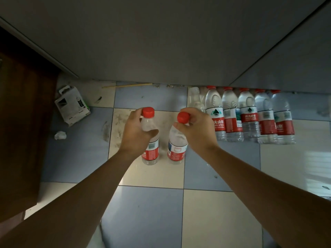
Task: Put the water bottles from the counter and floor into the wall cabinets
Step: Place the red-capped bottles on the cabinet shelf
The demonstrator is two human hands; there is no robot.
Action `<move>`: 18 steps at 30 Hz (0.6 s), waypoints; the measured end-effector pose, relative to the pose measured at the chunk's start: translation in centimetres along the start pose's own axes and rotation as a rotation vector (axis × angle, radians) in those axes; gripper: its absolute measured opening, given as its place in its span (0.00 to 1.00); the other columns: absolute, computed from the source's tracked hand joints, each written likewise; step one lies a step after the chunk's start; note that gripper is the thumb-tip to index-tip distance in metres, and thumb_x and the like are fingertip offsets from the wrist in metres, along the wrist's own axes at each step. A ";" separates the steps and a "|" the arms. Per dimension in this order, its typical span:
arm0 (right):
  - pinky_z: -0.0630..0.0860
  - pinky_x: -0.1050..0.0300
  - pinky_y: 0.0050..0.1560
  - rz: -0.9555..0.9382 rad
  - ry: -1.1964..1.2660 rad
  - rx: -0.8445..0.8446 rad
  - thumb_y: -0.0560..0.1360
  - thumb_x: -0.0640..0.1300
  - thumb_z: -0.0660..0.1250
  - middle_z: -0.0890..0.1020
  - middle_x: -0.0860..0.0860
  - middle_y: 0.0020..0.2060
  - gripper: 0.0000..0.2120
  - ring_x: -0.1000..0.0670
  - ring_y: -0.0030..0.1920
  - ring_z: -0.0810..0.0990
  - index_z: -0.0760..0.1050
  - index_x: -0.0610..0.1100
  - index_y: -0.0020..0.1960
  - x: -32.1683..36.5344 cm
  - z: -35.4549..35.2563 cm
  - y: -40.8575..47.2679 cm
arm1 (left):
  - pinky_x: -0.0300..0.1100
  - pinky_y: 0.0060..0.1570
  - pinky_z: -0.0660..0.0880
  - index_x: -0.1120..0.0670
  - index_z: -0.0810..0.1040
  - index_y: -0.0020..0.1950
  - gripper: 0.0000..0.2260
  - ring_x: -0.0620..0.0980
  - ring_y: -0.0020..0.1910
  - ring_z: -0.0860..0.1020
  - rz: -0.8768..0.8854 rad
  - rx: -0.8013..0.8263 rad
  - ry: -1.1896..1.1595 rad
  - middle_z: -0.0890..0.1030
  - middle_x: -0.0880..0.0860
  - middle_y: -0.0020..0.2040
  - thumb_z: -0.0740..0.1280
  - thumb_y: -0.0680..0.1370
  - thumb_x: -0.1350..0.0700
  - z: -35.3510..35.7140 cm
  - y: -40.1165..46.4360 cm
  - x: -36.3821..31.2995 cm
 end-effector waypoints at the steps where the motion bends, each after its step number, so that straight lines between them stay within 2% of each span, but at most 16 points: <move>1: 0.77 0.63 0.54 -0.035 -0.017 0.000 0.70 0.43 0.79 0.82 0.55 0.50 0.18 0.54 0.51 0.80 0.80 0.48 0.59 0.7 -0.5 -0.3 | 0.43 0.58 0.71 0.47 0.71 0.65 0.29 0.45 0.58 0.72 0.033 -0.016 0.007 0.74 0.44 0.60 0.79 0.70 0.61 -0.2 -0.3 -0.6; 3: 0.76 0.64 0.54 -0.096 -0.052 0.017 0.69 0.42 0.79 0.81 0.55 0.50 0.17 0.53 0.51 0.79 0.79 0.49 0.56 1.6 -1.1 -0.9 | 0.44 0.61 0.72 0.49 0.72 0.64 0.27 0.47 0.59 0.74 0.096 -0.037 0.023 0.76 0.46 0.60 0.79 0.69 0.61 -0.4 -1.1 -1.6; 5: 0.72 0.73 0.51 -0.150 -0.103 0.025 0.69 0.41 0.79 0.80 0.56 0.50 0.17 0.55 0.51 0.78 0.78 0.50 0.55 2.1 -1.4 -1.6 | 0.44 0.61 0.73 0.49 0.72 0.63 0.27 0.50 0.59 0.74 0.152 -0.057 0.056 0.76 0.48 0.59 0.79 0.69 0.61 -0.5 -2.0 -2.0; 7: 0.69 0.78 0.48 -0.198 -0.151 0.008 0.69 0.40 0.79 0.79 0.56 0.50 0.17 0.56 0.50 0.77 0.79 0.48 0.55 2.0 -1.6 -2.2 | 0.42 0.58 0.73 0.49 0.72 0.60 0.25 0.51 0.57 0.74 0.224 -0.090 0.108 0.74 0.48 0.57 0.79 0.69 0.61 -0.6 -3.0 -2.0; 9: 0.68 0.78 0.48 -0.224 -0.181 -0.001 0.69 0.39 0.78 0.79 0.55 0.50 0.17 0.55 0.49 0.76 0.79 0.46 0.55 1.8 -1.7 -2.7 | 0.42 0.54 0.74 0.49 0.72 0.58 0.23 0.51 0.54 0.73 0.304 -0.126 0.168 0.73 0.47 0.55 0.80 0.69 0.60 -0.7 -3.8 -1.6; 11: 0.71 0.73 0.52 -0.253 -0.193 0.001 0.70 0.38 0.77 0.80 0.53 0.51 0.16 0.54 0.50 0.77 0.79 0.45 0.56 1.7 -1.7 -3.1 | 0.41 0.53 0.74 0.47 0.70 0.58 0.24 0.52 0.54 0.74 0.343 -0.143 0.191 0.73 0.47 0.55 0.79 0.70 0.59 -0.9 -4.5 -0.8; 13: 0.76 0.61 0.56 -0.277 -0.196 0.004 0.71 0.38 0.76 0.80 0.52 0.53 0.16 0.52 0.53 0.78 0.78 0.45 0.58 1.7 -1.4 -3.3 | 0.35 0.53 0.71 0.41 0.67 0.57 0.26 0.52 0.55 0.74 0.335 -0.138 0.189 0.72 0.46 0.55 0.79 0.71 0.57 -1.0 -4.5 -0.2; 14: 0.76 0.58 0.58 -0.266 -0.196 0.007 0.72 0.39 0.76 0.79 0.52 0.55 0.18 0.52 0.54 0.77 0.77 0.46 0.60 1.6 -1.2 -3.3 | 0.32 0.52 0.69 0.39 0.65 0.57 0.26 0.51 0.55 0.74 0.320 -0.134 0.183 0.72 0.45 0.55 0.79 0.71 0.55 -1.0 -4.3 -0.1; 18: 0.75 0.56 0.63 -0.102 -0.058 0.050 0.71 0.47 0.78 0.76 0.53 0.64 0.33 0.52 0.62 0.75 0.67 0.51 0.71 -0.1 0.0 -3.0 | 0.30 0.50 0.69 0.41 0.67 0.58 0.26 0.47 0.54 0.74 0.246 -0.125 0.109 0.73 0.45 0.54 0.80 0.69 0.49 -0.7 -3.2 0.8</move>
Point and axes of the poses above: each hand's wrist, its own y-axis towards the middle knuckle, its own z-axis out of the palm, x = y × z, the point moved 4 cm from there along y, towards the middle knuckle
